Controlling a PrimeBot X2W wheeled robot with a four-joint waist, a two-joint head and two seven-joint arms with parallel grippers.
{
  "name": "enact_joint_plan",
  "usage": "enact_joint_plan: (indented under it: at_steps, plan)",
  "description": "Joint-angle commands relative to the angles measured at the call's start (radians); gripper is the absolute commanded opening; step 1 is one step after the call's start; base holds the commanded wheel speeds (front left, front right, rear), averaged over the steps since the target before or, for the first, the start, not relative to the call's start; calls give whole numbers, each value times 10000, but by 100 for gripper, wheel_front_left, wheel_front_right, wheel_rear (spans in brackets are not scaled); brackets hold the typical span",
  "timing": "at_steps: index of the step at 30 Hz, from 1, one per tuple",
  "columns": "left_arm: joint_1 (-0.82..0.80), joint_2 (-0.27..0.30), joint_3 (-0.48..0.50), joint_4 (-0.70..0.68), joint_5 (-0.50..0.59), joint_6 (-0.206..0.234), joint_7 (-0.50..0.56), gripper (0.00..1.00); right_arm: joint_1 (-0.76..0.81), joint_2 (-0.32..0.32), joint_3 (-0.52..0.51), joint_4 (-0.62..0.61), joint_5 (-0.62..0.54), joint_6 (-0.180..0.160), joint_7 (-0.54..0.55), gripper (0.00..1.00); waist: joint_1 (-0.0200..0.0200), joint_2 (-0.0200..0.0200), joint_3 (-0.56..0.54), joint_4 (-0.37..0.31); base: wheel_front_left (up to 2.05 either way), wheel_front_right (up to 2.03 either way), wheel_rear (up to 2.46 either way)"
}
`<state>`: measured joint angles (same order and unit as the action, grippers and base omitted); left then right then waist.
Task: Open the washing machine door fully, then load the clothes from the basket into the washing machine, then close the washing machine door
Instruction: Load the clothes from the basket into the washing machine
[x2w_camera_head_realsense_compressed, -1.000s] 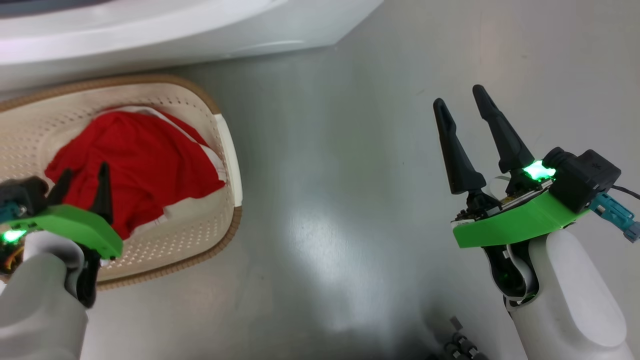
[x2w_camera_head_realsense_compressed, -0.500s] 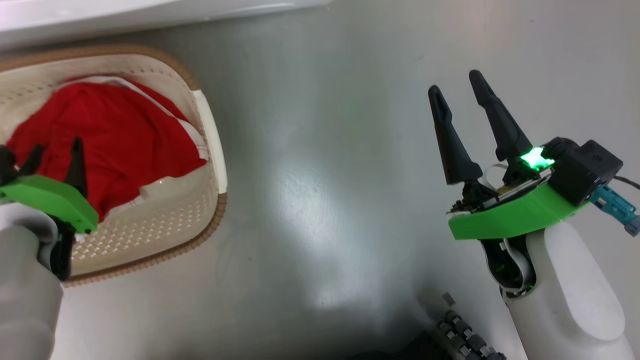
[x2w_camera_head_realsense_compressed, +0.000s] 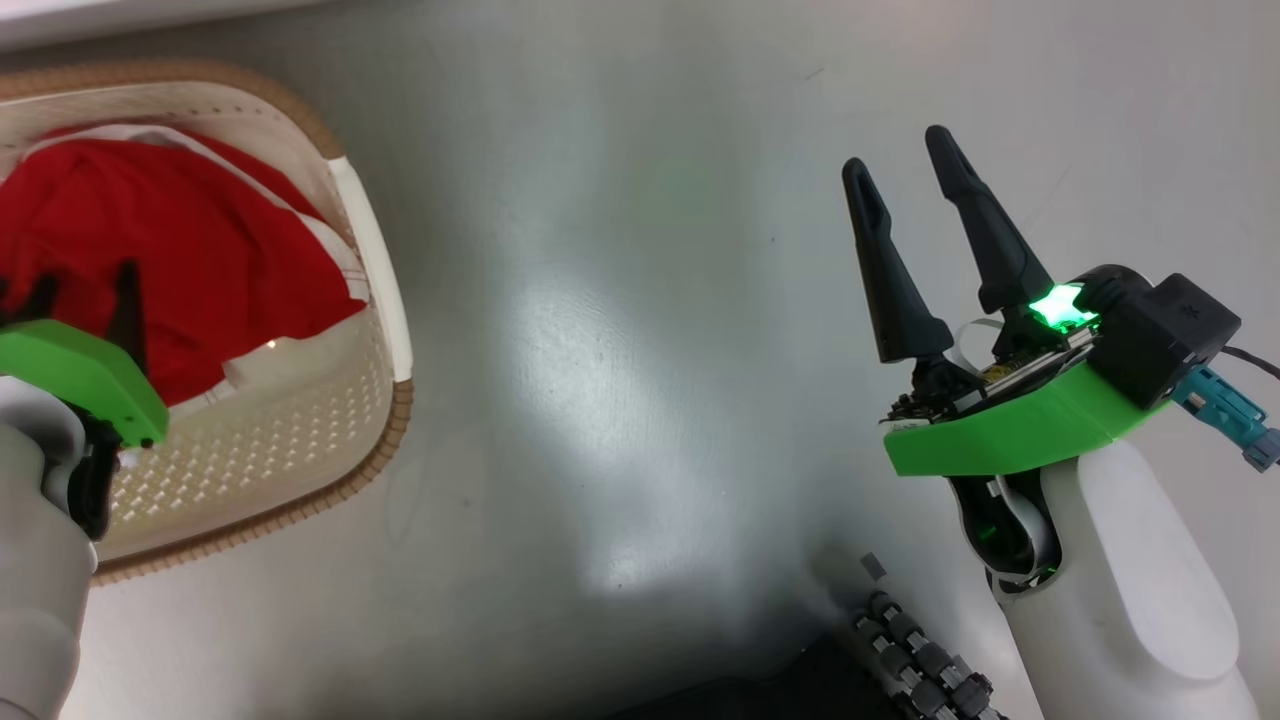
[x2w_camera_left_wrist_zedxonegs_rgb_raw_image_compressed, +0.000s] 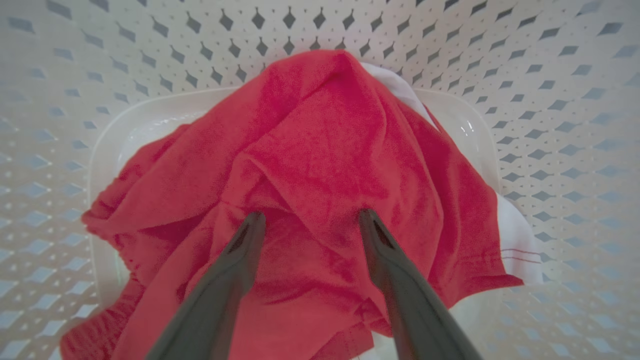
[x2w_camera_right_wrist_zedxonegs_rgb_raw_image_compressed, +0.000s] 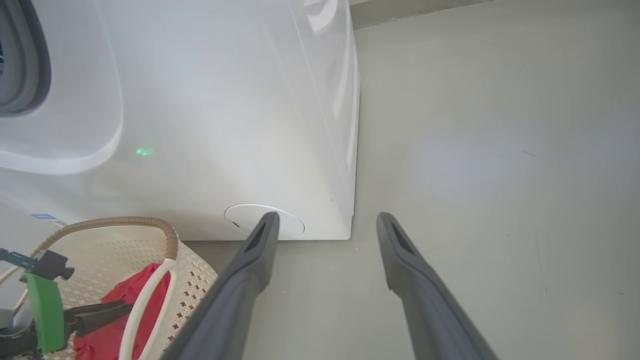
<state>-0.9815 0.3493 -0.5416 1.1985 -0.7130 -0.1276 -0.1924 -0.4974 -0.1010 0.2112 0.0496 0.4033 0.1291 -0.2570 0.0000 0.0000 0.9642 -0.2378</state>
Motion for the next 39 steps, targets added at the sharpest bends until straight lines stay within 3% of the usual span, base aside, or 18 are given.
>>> enact_joint_plan:
  at_steps: [1,8,19,27,28,33,34,39]
  plan:
    - [102,471,90,63,-132,-30,147,100,299,67,198,-230,-132,16,-48,100,0,0,73,-53,0,0,0]
    - [1,601,-220,237,-475,-30,764,100,282,110,233,-236,-158,16,-48,100,0,0,178,-130,0,0,0]
    - [-416,733,-512,423,-671,-30,521,100,275,153,303,-292,-188,16,-48,100,0,0,477,-221,0,0,0]
    - [-322,686,-987,300,-995,-30,1536,100,278,197,341,-220,-173,16,-48,100,0,0,467,-267,0,0,0]
    - [-309,703,-1047,256,-1051,-30,1674,97,277,199,343,-216,-171,16,-48,100,0,0,467,-269,0,0,0]
    - [-265,816,-1271,39,-1254,-31,1667,33,284,202,342,-199,-160,16,-48,100,0,0,452,-257,0,0,0]
    - [-262,828,-1316,12,-1284,-31,1628,0,284,200,344,-197,-158,16,-48,100,0,0,450,-257,0,0,0]
    - [-249,833,-1534,-80,-1465,-31,1491,0,274,175,339,-173,-147,16,-48,100,0,0,406,-218,0,0,0]
